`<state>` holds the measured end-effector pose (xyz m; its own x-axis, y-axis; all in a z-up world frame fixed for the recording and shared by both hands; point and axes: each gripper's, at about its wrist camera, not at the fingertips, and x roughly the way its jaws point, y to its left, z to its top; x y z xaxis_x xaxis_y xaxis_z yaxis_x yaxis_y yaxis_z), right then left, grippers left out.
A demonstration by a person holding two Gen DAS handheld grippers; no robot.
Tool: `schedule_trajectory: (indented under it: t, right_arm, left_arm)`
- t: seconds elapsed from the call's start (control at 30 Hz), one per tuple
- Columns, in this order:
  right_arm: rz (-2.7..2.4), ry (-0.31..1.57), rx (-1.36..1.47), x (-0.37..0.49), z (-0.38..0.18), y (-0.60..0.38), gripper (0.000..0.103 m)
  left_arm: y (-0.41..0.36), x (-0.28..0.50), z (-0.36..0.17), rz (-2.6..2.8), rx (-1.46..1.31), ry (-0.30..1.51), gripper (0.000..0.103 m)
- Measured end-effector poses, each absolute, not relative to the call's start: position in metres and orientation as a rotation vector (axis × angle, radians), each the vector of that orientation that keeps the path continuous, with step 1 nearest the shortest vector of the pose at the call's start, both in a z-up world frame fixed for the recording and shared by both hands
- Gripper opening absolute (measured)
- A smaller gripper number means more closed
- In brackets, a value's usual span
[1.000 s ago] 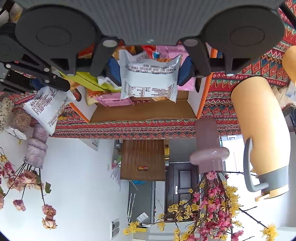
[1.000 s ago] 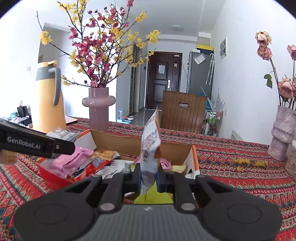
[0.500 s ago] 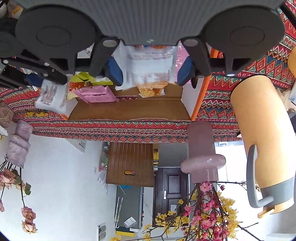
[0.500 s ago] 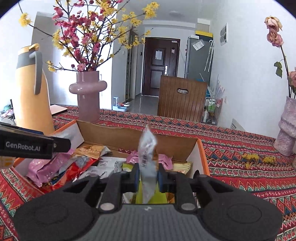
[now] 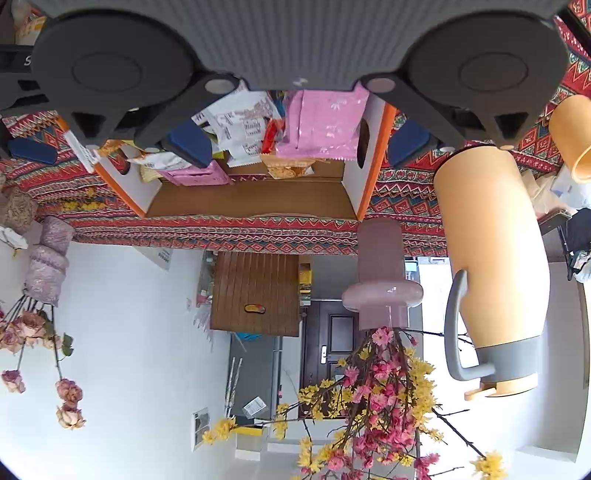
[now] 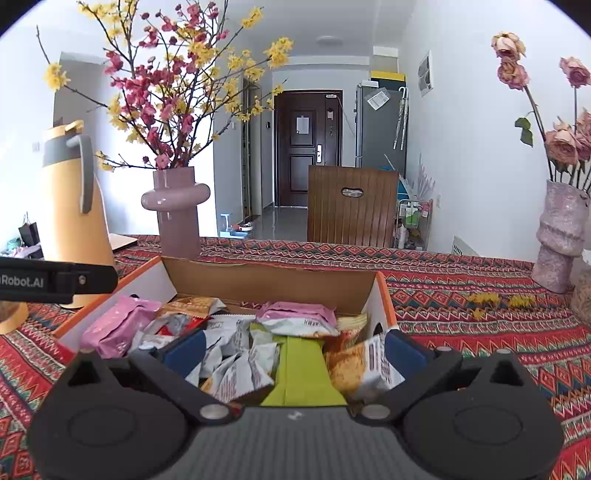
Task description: Organize snacks
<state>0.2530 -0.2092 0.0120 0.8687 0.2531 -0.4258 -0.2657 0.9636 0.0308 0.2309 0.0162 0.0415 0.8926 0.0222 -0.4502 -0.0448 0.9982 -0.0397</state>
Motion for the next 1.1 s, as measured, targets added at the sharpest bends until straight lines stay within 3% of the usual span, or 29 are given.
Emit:
schedule_trajectory:
  t: [0.57,1.1]
  right_arm:
    - [0.290,0.493,0.046,0.124,-0.002,-0.234,0.103]
    - [0.311,0.523,0.060,0.075,-0.015,-0.237,0.103]
  left_arm:
    - [0.027,0.108,0.017,-0.016,-0.077,0.520,0.103]
    - [0.028,0.055,-0.009,-0.006,-0.050,0.559,0.103]
